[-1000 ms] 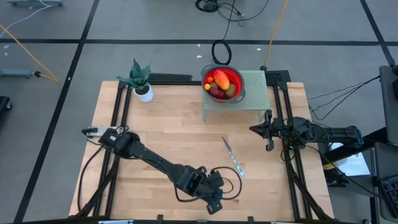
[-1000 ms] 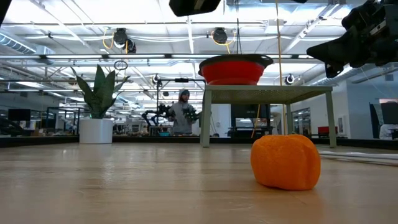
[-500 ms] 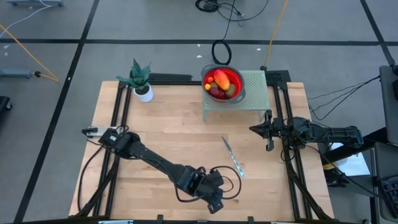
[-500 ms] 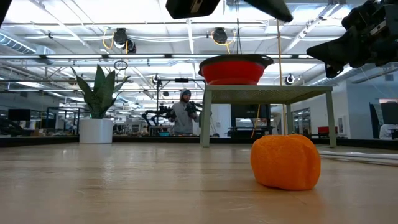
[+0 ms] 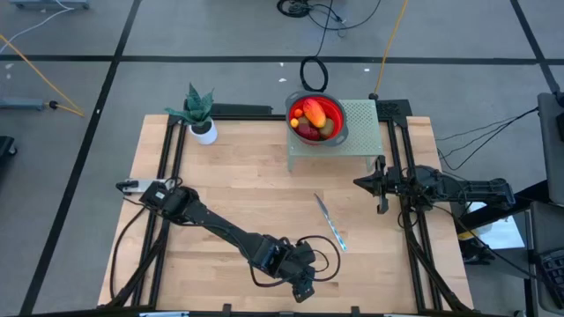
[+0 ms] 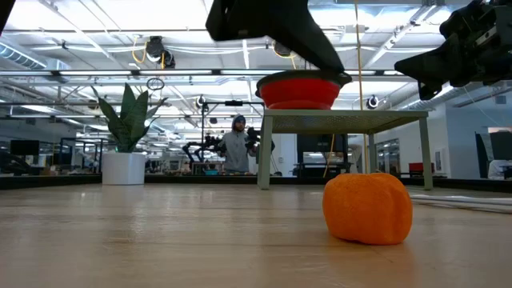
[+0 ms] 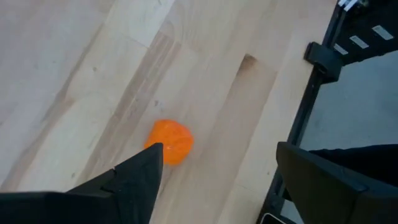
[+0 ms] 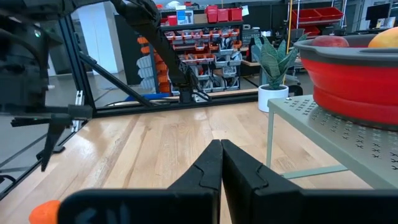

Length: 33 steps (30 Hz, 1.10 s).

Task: Pick & Place Fruit
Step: Put the orange tangerine into the red basket on the shelf

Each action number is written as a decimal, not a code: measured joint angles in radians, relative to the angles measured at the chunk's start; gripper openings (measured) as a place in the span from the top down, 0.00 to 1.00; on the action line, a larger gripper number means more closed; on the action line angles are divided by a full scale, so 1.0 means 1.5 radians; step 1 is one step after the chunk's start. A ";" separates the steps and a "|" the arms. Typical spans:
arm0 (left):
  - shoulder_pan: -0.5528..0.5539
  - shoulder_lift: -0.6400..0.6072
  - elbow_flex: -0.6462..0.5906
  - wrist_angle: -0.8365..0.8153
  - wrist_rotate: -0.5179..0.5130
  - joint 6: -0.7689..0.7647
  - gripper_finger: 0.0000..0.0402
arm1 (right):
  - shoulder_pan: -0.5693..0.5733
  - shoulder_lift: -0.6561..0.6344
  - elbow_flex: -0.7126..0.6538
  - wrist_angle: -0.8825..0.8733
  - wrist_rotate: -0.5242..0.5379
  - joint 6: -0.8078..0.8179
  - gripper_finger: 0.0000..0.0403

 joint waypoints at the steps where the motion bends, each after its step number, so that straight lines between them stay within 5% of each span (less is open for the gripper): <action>1: 0.000 -0.001 -0.011 0.010 0.002 -0.003 0.21 | 0.000 0.000 0.000 0.000 0.000 0.000 1.00; 33: 0.002 0.000 -0.154 0.128 -0.037 0.056 0.28 | 0.000 0.000 0.000 0.000 0.000 0.000 1.00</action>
